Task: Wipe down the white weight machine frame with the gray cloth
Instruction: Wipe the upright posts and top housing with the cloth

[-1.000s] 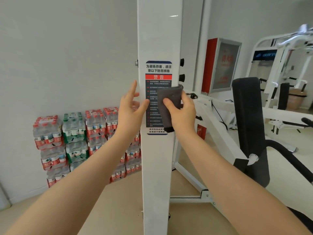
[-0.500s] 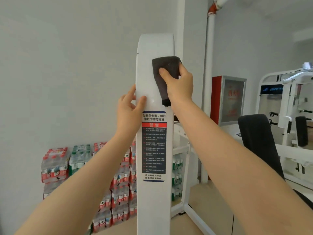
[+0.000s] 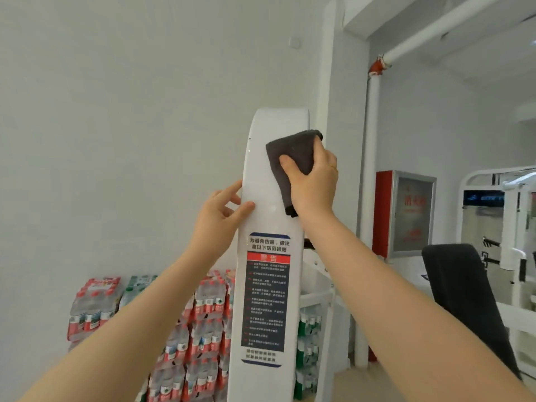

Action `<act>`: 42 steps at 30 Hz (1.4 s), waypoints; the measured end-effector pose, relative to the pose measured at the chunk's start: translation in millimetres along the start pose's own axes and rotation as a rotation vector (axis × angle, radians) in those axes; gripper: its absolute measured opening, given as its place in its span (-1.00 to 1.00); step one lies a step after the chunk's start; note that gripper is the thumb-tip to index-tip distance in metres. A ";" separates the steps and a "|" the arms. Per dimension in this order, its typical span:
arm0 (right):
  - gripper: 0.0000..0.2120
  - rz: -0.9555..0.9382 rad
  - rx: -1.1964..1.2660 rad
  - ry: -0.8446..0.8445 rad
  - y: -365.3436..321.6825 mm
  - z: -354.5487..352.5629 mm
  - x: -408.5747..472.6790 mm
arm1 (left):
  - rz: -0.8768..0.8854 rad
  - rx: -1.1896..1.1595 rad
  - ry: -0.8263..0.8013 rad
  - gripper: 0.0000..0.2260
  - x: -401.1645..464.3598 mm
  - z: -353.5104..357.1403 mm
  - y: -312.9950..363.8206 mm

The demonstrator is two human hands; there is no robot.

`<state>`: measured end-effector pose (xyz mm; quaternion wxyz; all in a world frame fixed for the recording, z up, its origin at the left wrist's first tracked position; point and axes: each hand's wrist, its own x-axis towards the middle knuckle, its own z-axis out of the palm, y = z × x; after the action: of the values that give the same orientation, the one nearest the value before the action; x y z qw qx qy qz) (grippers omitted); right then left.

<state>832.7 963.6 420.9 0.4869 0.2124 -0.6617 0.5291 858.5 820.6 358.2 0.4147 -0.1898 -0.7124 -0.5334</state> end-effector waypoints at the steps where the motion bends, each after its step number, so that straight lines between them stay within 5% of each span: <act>1: -0.36 -0.006 -0.014 -0.014 -2.3 -0.2 9.0 | -0.010 -0.006 -0.006 -0.64 -0.1 -0.3 -0.5; 4: -0.38 -0.087 -0.128 -0.041 -5.3 -1.7 11.2 | -0.022 -0.062 -0.034 -0.67 -6.3 0.4 -0.6; 9: -0.52 -0.531 -0.609 -0.145 2.2 -11.5 -9.5 | -0.033 -0.044 -0.091 -0.78 -25.4 -11.7 -16.5; 15: -0.53 -0.923 -0.893 -0.689 -39.9 -14.2 38.3 | -0.147 -0.046 -0.171 -0.84 -58.3 -15.1 -46.8; 20: -0.67 -1.308 -1.213 -0.966 -57.3 16.0 20.1 | -0.169 -0.108 -0.226 -0.79 -72.9 -18.6 -64.7; 32: -0.60 -1.308 -1.200 -1.325 -44.6 15.5 -22.1 | -0.133 -0.099 -0.282 -0.61 -103.1 -15.4 -97.8; 38: -0.48 -1.253 -1.300 -1.032 -68.5 18.2 12.7 | -0.072 -0.055 -0.300 -0.52 -105.3 -15.5 -103.7; 42: -0.48 -1.271 -1.313 -1.045 -54.7 18.6 -8.5 | -0.077 -0.053 -0.216 -0.61 -115.4 -8.0 -107.5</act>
<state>872.1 925.6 441.1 0.3485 0.4167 -0.7129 -0.4435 852.3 794.5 202.6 0.3094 -0.2296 -0.7455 -0.5439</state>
